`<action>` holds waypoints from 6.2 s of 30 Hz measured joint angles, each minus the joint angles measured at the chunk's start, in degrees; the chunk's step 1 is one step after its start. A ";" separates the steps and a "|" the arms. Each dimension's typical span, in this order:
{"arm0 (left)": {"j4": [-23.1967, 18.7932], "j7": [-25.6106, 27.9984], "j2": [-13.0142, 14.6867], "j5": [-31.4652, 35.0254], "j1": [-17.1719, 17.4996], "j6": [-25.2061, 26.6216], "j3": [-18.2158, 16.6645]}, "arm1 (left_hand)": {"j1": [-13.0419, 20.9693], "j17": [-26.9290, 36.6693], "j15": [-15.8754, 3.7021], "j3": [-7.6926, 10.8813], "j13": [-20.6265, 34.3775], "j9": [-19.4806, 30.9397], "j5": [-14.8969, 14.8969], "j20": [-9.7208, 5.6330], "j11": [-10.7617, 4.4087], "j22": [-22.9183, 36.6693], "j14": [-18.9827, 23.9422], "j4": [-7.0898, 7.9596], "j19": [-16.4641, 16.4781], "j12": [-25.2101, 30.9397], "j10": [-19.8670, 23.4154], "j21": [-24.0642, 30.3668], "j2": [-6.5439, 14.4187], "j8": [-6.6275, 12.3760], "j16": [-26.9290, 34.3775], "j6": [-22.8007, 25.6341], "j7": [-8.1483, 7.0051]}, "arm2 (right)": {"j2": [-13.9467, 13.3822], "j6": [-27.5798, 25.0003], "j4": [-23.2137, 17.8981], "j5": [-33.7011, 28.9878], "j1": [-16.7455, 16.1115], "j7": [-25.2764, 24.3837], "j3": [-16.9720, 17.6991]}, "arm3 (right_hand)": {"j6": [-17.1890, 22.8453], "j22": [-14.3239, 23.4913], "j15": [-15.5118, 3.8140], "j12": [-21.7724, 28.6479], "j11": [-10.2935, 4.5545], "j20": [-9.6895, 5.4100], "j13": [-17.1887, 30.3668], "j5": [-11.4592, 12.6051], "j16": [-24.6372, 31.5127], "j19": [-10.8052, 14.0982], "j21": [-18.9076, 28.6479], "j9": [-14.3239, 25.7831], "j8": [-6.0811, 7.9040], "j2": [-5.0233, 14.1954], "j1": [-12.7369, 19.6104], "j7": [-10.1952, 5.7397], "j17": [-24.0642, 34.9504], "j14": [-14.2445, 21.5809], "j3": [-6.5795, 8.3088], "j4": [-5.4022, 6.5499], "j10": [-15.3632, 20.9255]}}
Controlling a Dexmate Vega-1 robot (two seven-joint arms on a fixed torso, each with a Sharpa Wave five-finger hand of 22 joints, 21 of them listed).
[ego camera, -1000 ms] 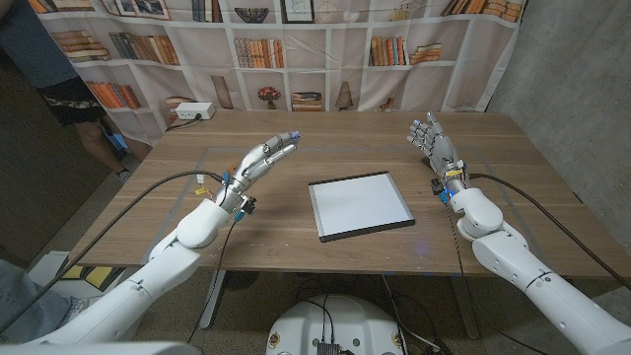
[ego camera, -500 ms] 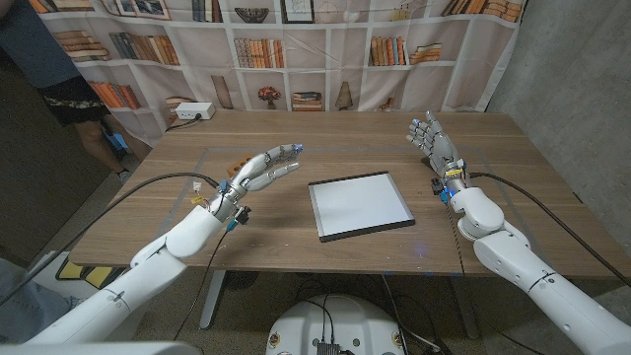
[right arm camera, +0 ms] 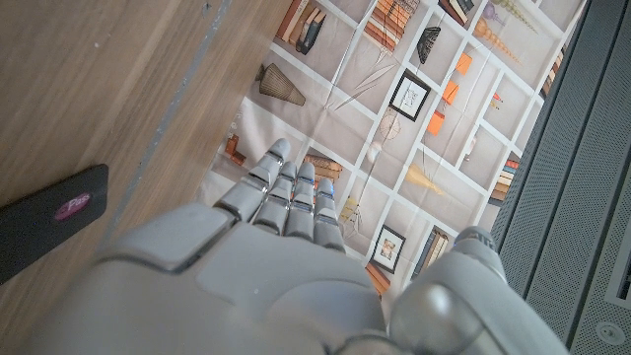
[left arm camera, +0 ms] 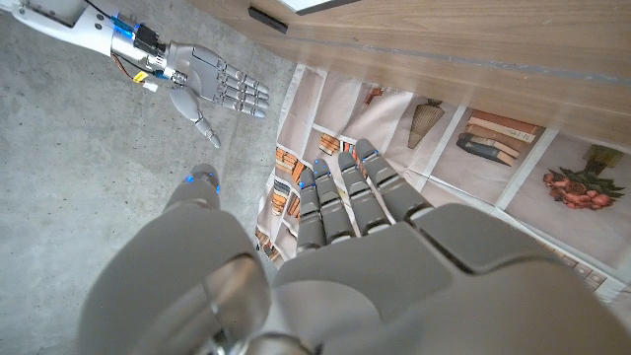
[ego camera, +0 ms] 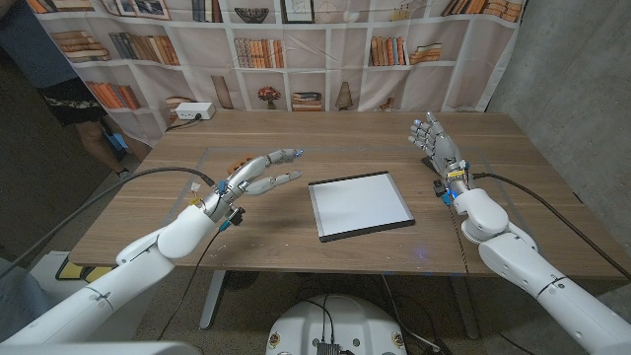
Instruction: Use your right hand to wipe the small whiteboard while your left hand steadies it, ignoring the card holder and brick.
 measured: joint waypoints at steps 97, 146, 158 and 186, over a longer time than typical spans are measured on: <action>-2.21 -13.09 5.33 24.70 -17.02 12.38 19.95 | 4.15 0.14 -0.02 3.59 -0.11 -0.01 -3.54 0.30 -1.63 0.25 1.66 -2.14 0.31 -1.25 6.74 -1.21 3.98 -1.00 -0.87 14.56 -2.06 | -2.02 0.45 -2.20 3.97 -7.66 0.76 4.46 | 1.01 0.00 0.31 0.00 -0.10 0.00 0.33 0.16 -0.23 0.00 -0.24 0.00 -0.20 1.28 1.28 -1.65 0.00 0.30 0.00 0.01 1.14; 3.26 -16.92 2.28 29.53 -24.21 14.36 26.70 | 5.44 -0.02 -0.26 5.06 -0.35 -0.04 -4.41 0.20 -2.59 0.23 3.03 -2.52 0.36 -1.87 7.81 -1.41 5.27 -1.66 -0.88 15.28 -3.15 | -0.15 -7.42 -17.09 -9.67 -26.64 -15.77 14.20 | 2.26 0.00 -0.68 0.00 -1.47 -0.09 0.31 0.16 -0.23 1.15 -0.24 0.28 -0.19 1.73 2.80 -2.44 0.00 1.29 0.32 -0.64 2.25; 2.18 -16.92 2.89 29.17 -23.14 16.17 26.69 | 5.57 -0.02 -0.10 5.23 -0.42 -0.05 -4.87 0.10 -3.02 0.28 3.17 -2.69 0.24 -1.99 7.41 -1.79 5.40 -2.01 -1.34 14.82 -3.62 | 1.24 -17.37 -23.48 -19.11 -31.53 -22.48 16.20 | 2.80 0.00 -0.84 0.00 -2.16 -0.09 0.31 0.16 -0.23 1.14 -0.24 0.27 0.02 2.16 3.67 -2.98 0.00 1.46 0.56 -1.20 2.57; 0.54 -16.93 3.37 28.60 -22.65 17.65 26.70 | 6.04 0.06 0.11 5.62 -0.41 -0.05 -4.86 0.08 -3.10 0.40 3.38 -2.60 0.26 -2.06 7.48 -1.90 5.87 -1.90 -1.44 15.12 -3.92 | 4.11 -32.49 -32.67 -33.07 -41.39 -27.15 19.97 | 3.29 -0.14 -2.09 0.00 -4.10 -0.18 0.31 0.65 -0.22 4.53 0.00 0.27 0.02 1.73 7.32 -3.47 -0.13 3.92 1.19 -2.46 3.28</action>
